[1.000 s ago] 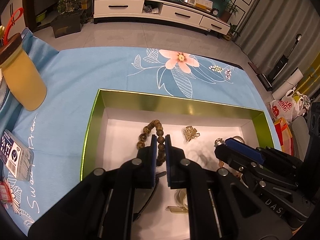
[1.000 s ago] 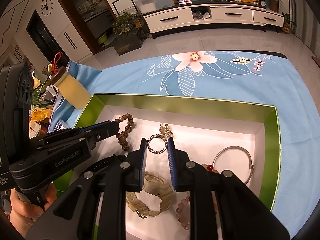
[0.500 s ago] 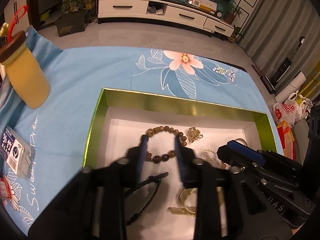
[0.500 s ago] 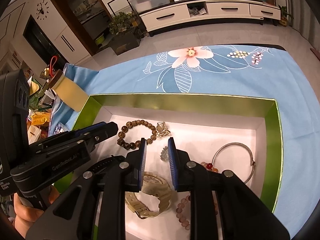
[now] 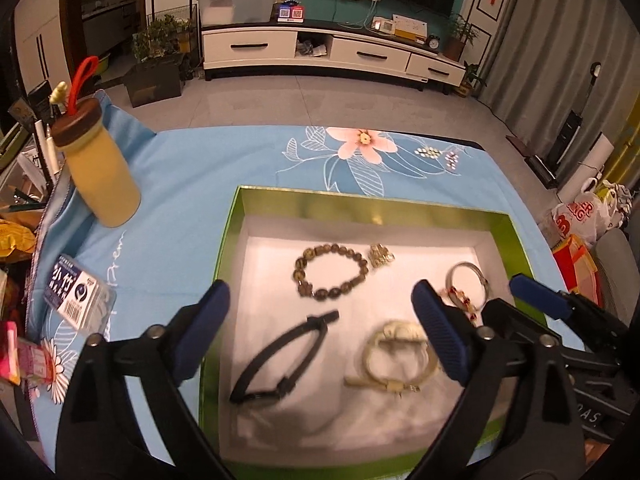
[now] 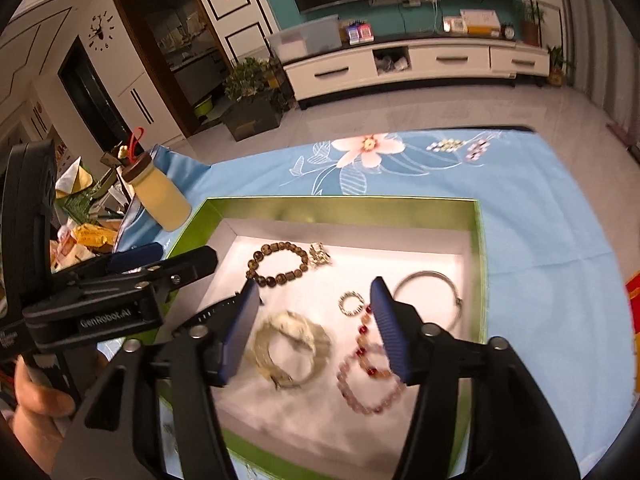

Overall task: Organize jewelry
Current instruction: 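Open both tools in the box and withdraw them, then move both open tools toward the green jade and white crystal bracelets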

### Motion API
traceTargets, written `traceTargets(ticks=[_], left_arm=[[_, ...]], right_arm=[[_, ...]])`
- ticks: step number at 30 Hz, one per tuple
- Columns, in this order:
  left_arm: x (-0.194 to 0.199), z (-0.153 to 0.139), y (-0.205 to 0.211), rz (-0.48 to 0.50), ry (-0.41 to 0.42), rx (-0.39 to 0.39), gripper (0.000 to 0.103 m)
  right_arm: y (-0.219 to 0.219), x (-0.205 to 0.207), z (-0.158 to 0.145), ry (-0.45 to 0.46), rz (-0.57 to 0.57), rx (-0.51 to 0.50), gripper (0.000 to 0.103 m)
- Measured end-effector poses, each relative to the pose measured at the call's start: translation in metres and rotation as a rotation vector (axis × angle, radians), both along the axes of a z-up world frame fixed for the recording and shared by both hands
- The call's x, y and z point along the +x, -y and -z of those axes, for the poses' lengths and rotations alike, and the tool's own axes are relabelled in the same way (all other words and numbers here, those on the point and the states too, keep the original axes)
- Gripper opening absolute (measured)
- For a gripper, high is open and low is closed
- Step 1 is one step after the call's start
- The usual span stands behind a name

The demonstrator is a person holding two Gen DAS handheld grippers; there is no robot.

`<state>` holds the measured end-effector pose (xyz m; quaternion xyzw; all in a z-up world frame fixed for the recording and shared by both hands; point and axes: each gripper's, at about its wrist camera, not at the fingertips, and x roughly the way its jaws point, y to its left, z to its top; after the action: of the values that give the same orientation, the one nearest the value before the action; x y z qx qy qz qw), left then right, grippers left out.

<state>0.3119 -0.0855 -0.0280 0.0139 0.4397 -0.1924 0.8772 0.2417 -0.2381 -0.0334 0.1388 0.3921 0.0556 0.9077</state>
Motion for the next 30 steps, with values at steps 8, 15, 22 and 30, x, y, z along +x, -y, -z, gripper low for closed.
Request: traceTargets(ticks=[8,15,22,30], left_arm=[[-0.045,-0.006,-0.01,0.023,0.015,0.011,0.101],[-0.087,-0.006,-0.025,0.009,0.026,0.029,0.101],[-0.121,0.01,-0.04,-0.012,-0.018,0.053,0.101],[-0.159,0.021,-0.041,-0.004,-0.042,0.085,0.101]], right_arm=[[-0.006,-0.055,-0.008,0.039,0.027,-0.088,0.083],[-0.008,-0.094,-0.005,0.025,0.029,-0.069,0.085],[-0.007,-0.13,0.005,-0.02,0.049,-0.021,0.085],[-0.018,-0.16,0.012,-0.052,0.026,-0.041,0.091]])
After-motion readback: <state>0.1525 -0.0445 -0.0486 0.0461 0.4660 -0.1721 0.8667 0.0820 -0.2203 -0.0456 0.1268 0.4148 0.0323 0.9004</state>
